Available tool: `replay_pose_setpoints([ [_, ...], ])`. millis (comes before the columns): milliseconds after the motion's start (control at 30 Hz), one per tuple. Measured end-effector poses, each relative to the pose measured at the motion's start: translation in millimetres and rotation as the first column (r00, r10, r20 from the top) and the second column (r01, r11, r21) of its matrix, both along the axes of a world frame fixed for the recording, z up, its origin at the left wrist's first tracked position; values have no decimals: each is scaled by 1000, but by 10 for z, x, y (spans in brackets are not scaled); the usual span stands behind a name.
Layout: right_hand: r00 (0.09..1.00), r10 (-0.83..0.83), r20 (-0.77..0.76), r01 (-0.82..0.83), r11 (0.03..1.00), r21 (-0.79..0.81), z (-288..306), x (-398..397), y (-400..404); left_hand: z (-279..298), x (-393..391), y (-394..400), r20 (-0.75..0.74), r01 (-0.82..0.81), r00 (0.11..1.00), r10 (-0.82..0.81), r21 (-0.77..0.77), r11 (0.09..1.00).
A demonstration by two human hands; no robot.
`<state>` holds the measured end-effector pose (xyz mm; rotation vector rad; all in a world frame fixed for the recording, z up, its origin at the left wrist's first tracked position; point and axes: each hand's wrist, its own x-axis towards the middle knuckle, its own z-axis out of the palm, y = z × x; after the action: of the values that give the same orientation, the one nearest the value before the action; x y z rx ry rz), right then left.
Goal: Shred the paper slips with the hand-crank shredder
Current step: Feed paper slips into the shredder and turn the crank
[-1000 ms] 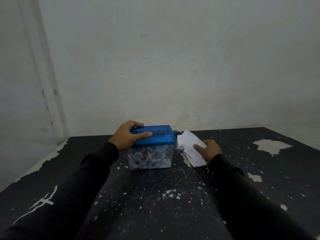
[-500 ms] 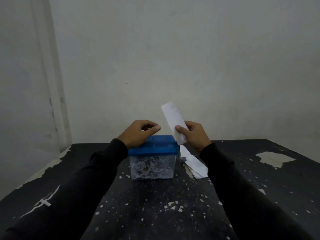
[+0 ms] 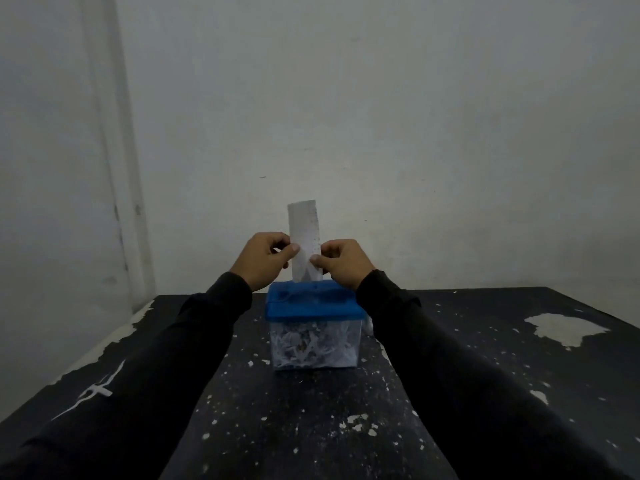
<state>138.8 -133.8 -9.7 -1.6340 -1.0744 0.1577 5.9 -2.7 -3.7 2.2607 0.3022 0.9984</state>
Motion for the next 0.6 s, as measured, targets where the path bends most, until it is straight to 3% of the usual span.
replay_pose_setpoints([
  [233, 996, -5, 94, 13, 997, -79, -107, 37, 62, -234, -68, 114, -107, 84, 990, -92, -77, 993],
  [467, 969, -24, 244, 71, 980, -188, -83, 129, -113, -433, 3, 107, -83, 59, 995, -64, -54, 997],
  [600, 944, -111, 312, 200, 942, -268, -167, 286, -400, -537, 63, 95, -53, 43, 998, -46, -48, 998],
])
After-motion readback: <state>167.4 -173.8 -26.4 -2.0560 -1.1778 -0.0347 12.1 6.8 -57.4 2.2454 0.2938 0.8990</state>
